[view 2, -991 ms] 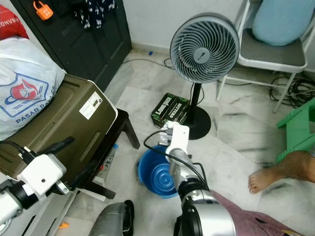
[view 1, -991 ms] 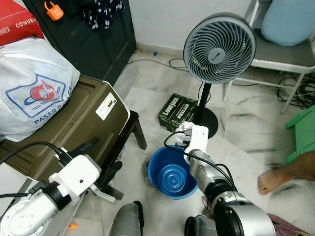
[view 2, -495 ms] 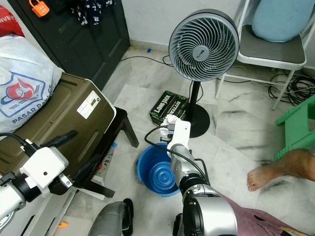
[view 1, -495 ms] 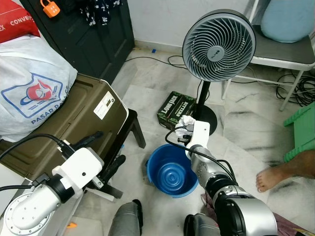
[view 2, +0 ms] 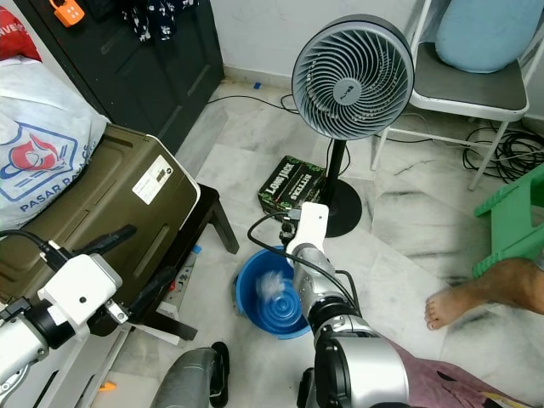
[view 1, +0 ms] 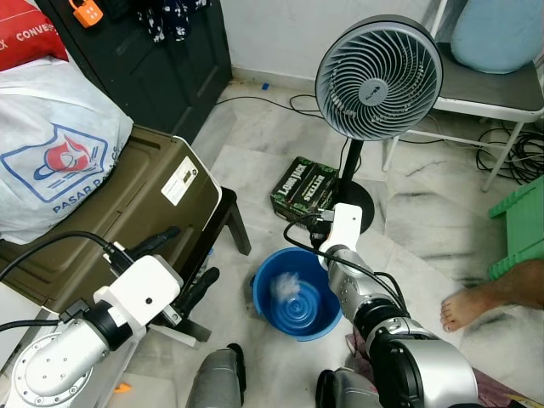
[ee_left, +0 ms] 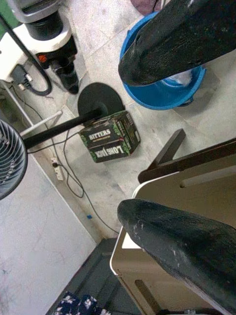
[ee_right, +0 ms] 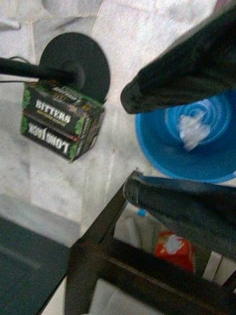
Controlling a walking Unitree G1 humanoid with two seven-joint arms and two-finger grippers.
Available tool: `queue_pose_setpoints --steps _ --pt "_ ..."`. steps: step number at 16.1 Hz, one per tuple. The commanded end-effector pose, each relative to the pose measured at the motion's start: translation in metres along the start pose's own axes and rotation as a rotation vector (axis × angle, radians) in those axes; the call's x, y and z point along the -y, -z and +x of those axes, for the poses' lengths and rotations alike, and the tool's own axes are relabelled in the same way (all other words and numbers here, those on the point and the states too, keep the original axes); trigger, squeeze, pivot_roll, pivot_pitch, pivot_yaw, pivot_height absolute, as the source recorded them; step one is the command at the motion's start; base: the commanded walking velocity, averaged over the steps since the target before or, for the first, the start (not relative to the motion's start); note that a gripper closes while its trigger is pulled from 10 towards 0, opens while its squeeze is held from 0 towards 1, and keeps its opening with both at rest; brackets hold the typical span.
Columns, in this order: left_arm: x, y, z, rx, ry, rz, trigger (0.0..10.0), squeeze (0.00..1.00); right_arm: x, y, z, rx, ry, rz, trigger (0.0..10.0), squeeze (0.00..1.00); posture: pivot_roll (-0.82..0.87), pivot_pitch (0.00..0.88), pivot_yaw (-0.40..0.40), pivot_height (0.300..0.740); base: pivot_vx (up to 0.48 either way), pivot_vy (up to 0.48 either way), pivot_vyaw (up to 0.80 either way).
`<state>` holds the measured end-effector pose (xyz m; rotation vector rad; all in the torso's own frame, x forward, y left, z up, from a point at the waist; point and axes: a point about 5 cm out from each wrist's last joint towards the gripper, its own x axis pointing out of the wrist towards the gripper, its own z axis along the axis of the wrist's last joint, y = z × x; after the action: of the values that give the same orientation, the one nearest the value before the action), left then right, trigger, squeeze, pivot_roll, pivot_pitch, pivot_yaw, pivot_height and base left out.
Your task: Clean up the room
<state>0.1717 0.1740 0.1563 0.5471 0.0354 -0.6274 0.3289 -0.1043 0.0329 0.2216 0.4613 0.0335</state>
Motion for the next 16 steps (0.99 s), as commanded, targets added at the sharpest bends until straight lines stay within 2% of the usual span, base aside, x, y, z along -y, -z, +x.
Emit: queue_pose_setpoints --steps 1,3,5,6,8,10,12,13,16 --pt "0.001 0.003 -0.001 -0.022 -0.007 -0.002 10.0 0.0 -0.004 -0.004 -0.001 0.034 -0.036 0.029 10.0 1.0 0.3 0.209 0.079 0.74 0.0 0.0 0.0" --pt "0.002 0.003 0.001 -0.016 -0.003 -0.003 10.0 0.0 -0.005 -0.005 -0.005 0.07 -0.082 0.042 10.0 1.0 0.29 0.207 0.08 0.74 0.0 0.0 0.0" --pt "0.003 0.004 0.007 -0.001 -0.009 -0.008 10.0 0.0 -0.005 -0.004 -0.016 0.109 -0.116 0.014 10.0 1.0 0.25 0.193 0.069 0.74 0.0 0.0 0.0" --pt "0.004 0.004 0.01 0.011 -0.012 -0.012 10.0 0.0 -0.005 -0.004 -0.024 0.131 -0.144 -0.004 10.0 1.0 0.23 0.186 0.063 0.74 0.0 0.0 0.0" --pt "0.004 0.004 0.024 0.05 -0.041 -0.034 10.0 0.0 -0.003 -0.005 -0.055 0.19 -0.227 -0.08 10.0 1.0 0.17 0.158 0.049 0.74 0.0 0.0 0.0" --pt "0.004 0.004 0.039 0.083 -0.059 -0.053 10.0 0.0 0.009 -0.01 -0.078 0.22 -0.25 -0.132 10.0 1.0 0.11 0.127 0.043 0.74 0.0 0.0 0.0" --pt "0.004 0.004 0.05 0.103 -0.067 -0.058 10.0 0.0 0.018 -0.012 -0.088 0.219 -0.252 -0.16 10.0 1.0 0.08 0.11 0.042 0.74 0.0 0.0 0.0" --pt "0.005 0.004 0.061 0.125 -0.078 -0.071 10.0 0.0 0.031 -0.013 -0.101 0.199 -0.226 -0.181 10.0 1.0 0.05 0.087 0.043 0.74 0.0 0.0 0.0" --pt "0.005 0.004 0.081 0.16 -0.093 -0.077 10.0 0.0 0.049 -0.014 -0.116 0.179 -0.18 -0.236 10.0 1.0 0.0 0.043 0.042 0.74 0.0 0.0 0.0"
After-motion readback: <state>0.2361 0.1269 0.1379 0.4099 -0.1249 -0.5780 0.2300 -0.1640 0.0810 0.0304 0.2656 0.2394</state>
